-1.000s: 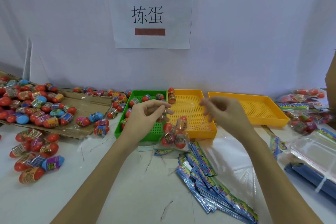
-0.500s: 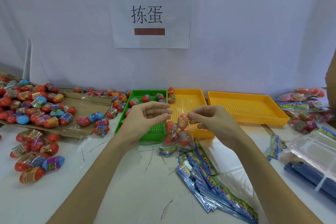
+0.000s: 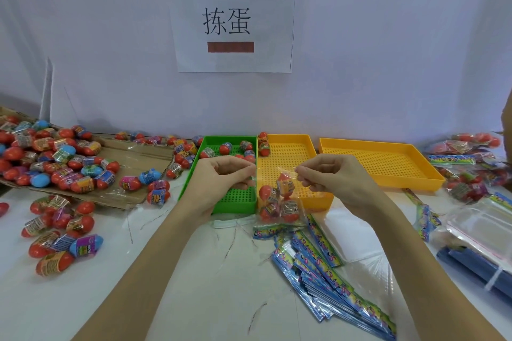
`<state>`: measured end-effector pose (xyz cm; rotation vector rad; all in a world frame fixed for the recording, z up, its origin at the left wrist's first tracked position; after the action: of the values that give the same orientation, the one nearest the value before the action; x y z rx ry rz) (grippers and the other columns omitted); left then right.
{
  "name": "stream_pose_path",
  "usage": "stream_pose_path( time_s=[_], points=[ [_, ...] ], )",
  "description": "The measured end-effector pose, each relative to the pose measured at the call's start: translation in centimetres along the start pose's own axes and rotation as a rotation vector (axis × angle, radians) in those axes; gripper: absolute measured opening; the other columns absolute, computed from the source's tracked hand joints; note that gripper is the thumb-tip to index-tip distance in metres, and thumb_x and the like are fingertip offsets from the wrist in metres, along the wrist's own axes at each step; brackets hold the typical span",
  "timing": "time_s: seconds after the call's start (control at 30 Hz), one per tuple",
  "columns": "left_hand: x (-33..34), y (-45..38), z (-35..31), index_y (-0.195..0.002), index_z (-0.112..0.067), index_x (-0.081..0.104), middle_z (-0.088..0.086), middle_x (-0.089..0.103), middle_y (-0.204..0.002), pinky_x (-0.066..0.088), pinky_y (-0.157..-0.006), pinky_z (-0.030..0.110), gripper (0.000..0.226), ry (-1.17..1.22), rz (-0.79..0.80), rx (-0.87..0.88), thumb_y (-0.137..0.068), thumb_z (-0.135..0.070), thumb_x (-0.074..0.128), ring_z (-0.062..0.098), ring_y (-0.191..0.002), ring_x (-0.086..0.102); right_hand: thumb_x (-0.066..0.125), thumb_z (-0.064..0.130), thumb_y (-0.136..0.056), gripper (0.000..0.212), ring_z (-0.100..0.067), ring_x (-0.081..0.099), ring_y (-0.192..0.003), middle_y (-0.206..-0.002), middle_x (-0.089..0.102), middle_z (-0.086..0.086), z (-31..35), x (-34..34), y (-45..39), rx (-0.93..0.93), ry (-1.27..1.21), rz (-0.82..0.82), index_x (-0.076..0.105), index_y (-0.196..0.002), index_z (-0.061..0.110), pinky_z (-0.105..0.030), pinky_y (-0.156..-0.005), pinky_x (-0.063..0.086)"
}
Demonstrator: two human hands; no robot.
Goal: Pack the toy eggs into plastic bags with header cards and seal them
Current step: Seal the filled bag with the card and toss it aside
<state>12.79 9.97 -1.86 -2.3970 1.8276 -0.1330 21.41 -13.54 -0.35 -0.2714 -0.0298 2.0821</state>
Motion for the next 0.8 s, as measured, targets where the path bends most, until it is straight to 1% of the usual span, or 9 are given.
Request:
stream_pose_path(
  time_s=[0.17, 0.3, 0.43, 0.57, 0.7, 0.8],
  points=[
    [-0.1, 0.1, -0.6, -0.1, -0.008, 0.082, 0.008, 0.081, -0.093, 0.061, -0.075, 0.021, 0.014, -0.098, 0.034, 0.072, -0.085, -0.009, 0.081, 0.021, -0.085, 0.078, 0.079, 0.03, -0.078, 0.024, -0.025, 0.075, -0.085, -0.089, 0.078, -0.013, 0.0, -0.1, 0.1, -0.032, -0.027, 0.025, 0.083, -0.098, 0.019, -0.024, -0.073, 0.06],
    [-0.2, 0.2, -1.0, -0.102, -0.008, 0.082, 0.006, 0.081, -0.096, 0.06, -0.077, 0.02, 0.017, -0.133, 0.062, 0.099, -0.085, -0.006, 0.081, 0.021, -0.087, 0.078, 0.079, 0.028, -0.079, 0.022, -0.027, 0.076, -0.09, -0.094, 0.079, -0.012, 0.1, -0.3, 0.1, -0.066, -0.06, 0.074, 0.084, -0.099, 0.019, -0.025, -0.077, 0.061],
    [-0.3, 0.3, -1.2, -0.103, -0.006, 0.082, 0.007, 0.081, -0.097, 0.059, -0.079, 0.019, 0.018, -0.116, 0.074, 0.121, -0.085, -0.004, 0.081, 0.021, -0.092, 0.078, 0.079, 0.028, -0.08, 0.021, -0.021, 0.076, -0.093, -0.097, 0.08, -0.007, 0.1, -0.3, 0.1, -0.105, -0.025, 0.081, 0.084, -0.098, 0.019, -0.023, -0.077, 0.06],
    [-0.5, 0.3, -1.1, -0.1, -0.009, 0.083, 0.009, 0.081, -0.094, 0.058, -0.079, 0.019, 0.017, -0.094, 0.077, 0.124, -0.084, -0.003, 0.081, 0.022, -0.092, 0.078, 0.08, 0.022, -0.082, 0.022, -0.024, 0.076, -0.09, -0.095, 0.079, -0.012, 0.1, -0.2, 0.1, -0.13, -0.055, 0.102, 0.082, -0.102, 0.013, -0.024, -0.078, 0.06],
    [-0.7, 0.2, -1.2, -0.099, -0.012, 0.084, 0.01, 0.081, -0.096, 0.059, -0.081, 0.02, 0.017, -0.075, 0.093, 0.145, -0.086, -0.003, 0.08, 0.023, -0.095, 0.078, 0.082, 0.023, -0.082, 0.019, -0.025, 0.076, -0.091, -0.097, 0.079, -0.009, 0.5, 0.0, 0.1, -0.17, -0.026, 0.119, 0.082, -0.1, 0.018, -0.025, -0.082, 0.059],
    [-0.8, 0.3, -1.4, -0.097, -0.013, 0.084, 0.007, 0.081, -0.096, 0.057, -0.08, 0.017, 0.018, -0.081, 0.098, 0.182, -0.086, 0.0, 0.079, 0.018, -0.095, 0.078, 0.079, 0.026, -0.081, 0.016, -0.022, 0.075, -0.094, -0.098, 0.08, -0.006, 0.7, -0.1, 0.3, -0.18, -0.005, 0.128, 0.083, -0.096, 0.022, -0.023, -0.083, 0.058]
  ],
)
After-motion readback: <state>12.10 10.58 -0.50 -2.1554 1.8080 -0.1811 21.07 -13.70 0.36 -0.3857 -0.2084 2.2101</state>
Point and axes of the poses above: each hand's wrist, its own y-axis away from the middle knuckle, its own x-axis out of the palm, z = x × y, the point moved 5 cm from there along -y, towards the middle knuckle
